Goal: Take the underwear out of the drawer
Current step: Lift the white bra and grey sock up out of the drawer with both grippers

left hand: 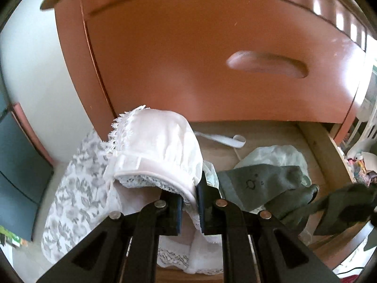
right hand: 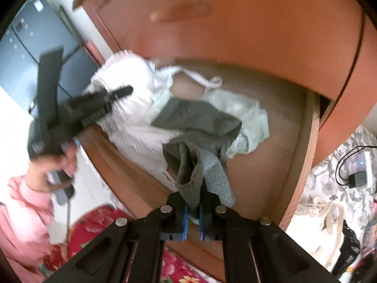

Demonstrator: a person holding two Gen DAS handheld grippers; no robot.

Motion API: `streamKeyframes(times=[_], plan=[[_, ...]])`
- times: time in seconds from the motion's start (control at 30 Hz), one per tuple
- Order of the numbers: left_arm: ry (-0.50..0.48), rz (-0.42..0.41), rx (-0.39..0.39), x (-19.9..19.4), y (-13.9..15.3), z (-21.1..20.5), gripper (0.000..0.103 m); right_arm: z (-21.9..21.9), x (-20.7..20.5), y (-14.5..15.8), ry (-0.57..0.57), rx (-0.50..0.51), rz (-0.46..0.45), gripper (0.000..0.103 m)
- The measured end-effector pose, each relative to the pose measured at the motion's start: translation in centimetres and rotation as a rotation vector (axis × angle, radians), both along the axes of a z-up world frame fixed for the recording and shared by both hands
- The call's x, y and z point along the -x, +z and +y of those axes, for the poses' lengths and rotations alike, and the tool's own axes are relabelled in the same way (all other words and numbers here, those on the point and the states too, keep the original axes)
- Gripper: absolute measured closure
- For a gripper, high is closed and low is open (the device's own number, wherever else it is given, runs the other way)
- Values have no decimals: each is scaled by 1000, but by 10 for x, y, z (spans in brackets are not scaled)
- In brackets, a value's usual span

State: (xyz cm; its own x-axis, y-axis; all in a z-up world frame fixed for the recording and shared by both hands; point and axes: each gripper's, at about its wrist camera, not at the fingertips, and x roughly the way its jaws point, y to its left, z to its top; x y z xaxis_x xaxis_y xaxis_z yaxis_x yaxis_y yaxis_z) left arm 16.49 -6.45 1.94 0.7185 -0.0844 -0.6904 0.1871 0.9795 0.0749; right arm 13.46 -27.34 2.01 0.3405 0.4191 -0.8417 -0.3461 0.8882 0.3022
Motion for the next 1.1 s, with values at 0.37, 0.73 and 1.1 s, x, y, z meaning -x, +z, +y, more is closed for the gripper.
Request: streamKeyframes(times=[0.37, 0.73, 1.1], plan=[[-59, -226, -24, 35, 43, -25, 92, -11, 25, 63, -67, -111, -198, 96], [-152, -404, 16, 71, 97, -42, 92, -33, 58, 113, -150, -120, -311, 96], [-263, -535, 60, 119, 172, -68, 92, -65, 112, 173, -213, -144, -459, 96]])
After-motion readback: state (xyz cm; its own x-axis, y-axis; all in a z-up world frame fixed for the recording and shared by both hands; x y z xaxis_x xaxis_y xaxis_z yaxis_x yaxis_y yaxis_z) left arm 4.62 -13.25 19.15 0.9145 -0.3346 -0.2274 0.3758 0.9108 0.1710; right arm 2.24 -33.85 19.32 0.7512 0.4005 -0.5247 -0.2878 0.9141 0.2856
